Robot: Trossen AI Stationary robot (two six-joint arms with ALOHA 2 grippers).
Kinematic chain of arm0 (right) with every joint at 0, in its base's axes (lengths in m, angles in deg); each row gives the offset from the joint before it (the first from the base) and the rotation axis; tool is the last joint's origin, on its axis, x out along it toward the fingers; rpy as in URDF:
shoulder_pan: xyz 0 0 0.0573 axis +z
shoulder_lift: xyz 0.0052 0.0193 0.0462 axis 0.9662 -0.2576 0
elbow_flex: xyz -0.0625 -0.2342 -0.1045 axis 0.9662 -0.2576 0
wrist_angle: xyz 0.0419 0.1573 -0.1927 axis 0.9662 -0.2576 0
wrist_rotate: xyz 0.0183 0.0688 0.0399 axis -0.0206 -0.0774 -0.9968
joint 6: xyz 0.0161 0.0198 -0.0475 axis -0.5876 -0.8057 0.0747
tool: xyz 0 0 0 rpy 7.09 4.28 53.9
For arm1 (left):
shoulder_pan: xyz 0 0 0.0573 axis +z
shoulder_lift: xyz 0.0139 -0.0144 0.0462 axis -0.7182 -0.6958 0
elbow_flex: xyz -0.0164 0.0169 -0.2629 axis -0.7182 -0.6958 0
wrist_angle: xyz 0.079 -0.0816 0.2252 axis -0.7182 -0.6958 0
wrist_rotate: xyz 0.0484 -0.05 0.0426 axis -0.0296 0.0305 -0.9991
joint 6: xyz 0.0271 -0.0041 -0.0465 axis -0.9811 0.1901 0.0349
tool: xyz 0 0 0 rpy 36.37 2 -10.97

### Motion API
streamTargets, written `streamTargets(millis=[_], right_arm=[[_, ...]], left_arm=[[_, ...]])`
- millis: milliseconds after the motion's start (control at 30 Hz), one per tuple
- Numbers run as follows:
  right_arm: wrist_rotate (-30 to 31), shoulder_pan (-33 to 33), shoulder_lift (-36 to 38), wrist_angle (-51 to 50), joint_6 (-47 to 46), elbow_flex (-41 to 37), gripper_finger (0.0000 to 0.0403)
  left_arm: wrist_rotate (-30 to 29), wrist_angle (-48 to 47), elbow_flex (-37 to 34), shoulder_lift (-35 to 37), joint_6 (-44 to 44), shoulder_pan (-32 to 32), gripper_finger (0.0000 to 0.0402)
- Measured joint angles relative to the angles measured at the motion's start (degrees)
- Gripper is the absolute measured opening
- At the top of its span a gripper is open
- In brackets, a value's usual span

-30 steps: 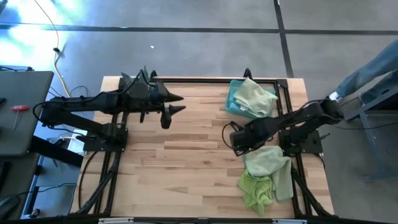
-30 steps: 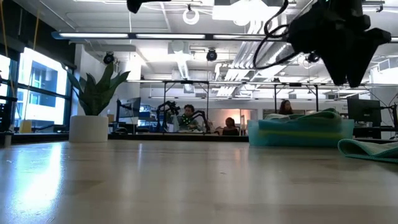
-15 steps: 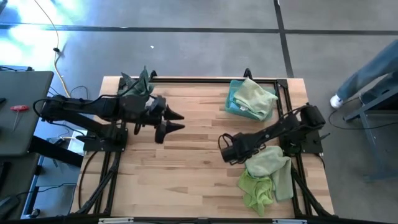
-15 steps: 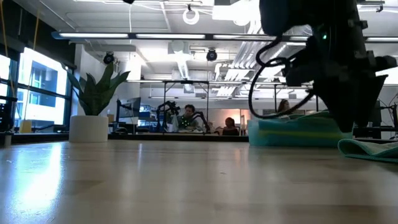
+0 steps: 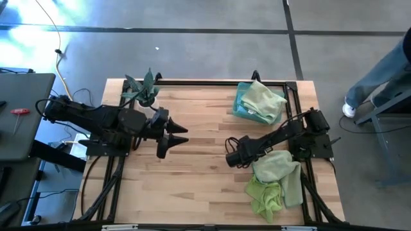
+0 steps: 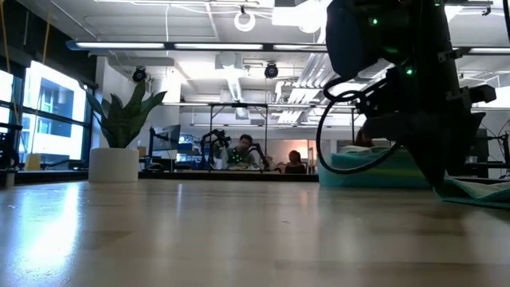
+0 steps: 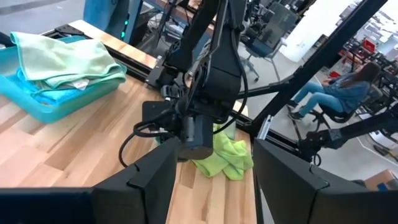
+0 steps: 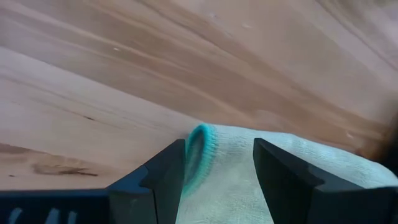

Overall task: Fold microfiber towels
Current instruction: Fold the green microfiber cloth

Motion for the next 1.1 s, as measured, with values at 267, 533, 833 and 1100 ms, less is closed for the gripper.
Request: streamTargets(millis=[267, 533, 833, 1100], right_arm=[[0.4, 0.0, -1.3, -0.2, 0.0, 0.0, 0.0181], [0.2, 0.0, -2.0, -3.8, 1.3, 0.0, 0.0181], [-0.2, 0.0, -2.0, -4.7, 3.4, 0.0, 0.0129], [-1.0, 0.1, -2.0, -2.3, 5.6, 0.0, 0.0008]], left_arm=[[-2.9, 0.2, 0.0, 0.0, 0.6, -1.9, 0.0200], [-3.1, 0.2, 0.0, 0.0, 1.6, -1.9, 0.0200], [-3.3, 0.1, 0.0, 0.0, 1.6, -1.9, 0.0200], [-3.3, 0.1, 0.0, 0.0, 1.6, -1.9, 0.0200]])
